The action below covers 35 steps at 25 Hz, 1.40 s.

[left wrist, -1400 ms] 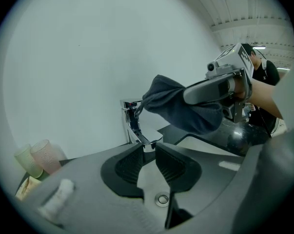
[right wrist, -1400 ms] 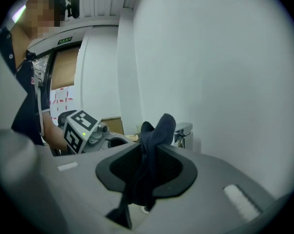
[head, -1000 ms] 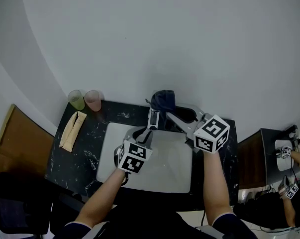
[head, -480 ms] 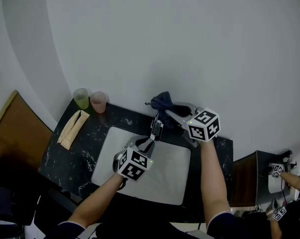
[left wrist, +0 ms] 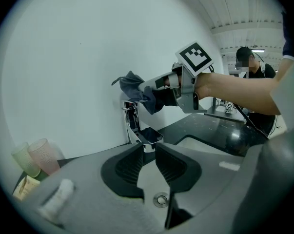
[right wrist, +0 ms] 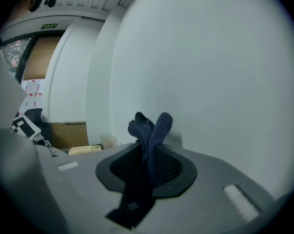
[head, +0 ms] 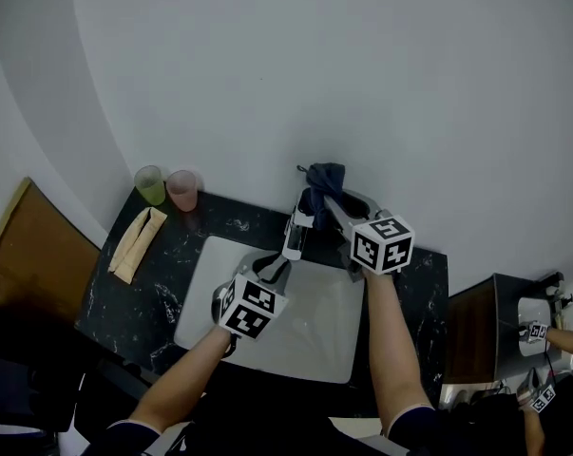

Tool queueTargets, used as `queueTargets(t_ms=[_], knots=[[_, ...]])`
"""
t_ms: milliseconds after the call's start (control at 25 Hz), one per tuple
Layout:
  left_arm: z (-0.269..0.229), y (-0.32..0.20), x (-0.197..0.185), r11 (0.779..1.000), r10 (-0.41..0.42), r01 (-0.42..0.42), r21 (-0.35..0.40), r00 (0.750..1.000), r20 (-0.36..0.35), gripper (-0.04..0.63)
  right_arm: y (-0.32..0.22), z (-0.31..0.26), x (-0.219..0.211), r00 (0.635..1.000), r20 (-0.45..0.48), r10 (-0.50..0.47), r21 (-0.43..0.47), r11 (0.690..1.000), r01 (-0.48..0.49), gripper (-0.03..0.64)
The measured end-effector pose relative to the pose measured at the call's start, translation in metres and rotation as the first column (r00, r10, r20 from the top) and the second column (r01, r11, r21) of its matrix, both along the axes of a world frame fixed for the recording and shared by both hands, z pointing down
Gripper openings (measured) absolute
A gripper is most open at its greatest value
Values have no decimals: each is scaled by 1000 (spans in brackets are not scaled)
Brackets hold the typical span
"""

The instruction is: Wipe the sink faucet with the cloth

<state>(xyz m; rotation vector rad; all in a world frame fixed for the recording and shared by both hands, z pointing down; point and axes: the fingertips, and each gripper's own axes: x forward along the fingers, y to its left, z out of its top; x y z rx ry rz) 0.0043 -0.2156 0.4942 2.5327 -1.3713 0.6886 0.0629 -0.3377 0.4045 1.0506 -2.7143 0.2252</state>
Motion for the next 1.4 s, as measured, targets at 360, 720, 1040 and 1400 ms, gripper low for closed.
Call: queueTargets(t_ms=[360, 720, 1040, 1400], knots=[[1, 2, -2, 1000, -9, 8, 10, 1000, 23, 77, 12, 60, 1, 997, 18, 78, -144, 987, -74, 84], [-2, 4, -5, 1000, -23, 23, 11, 998, 57, 72, 7, 123, -5, 996, -83, 36, -276, 959, -57, 84], [-2, 3, -6, 1000, -26, 25, 14, 998, 57, 72, 22, 149, -15, 977, -206, -49, -346, 938, -26, 85], [-1, 4, -6, 1000, -17, 17, 9, 998, 59, 66, 61, 159, -30, 958, -201, -203, -413, 905, 105, 84]])
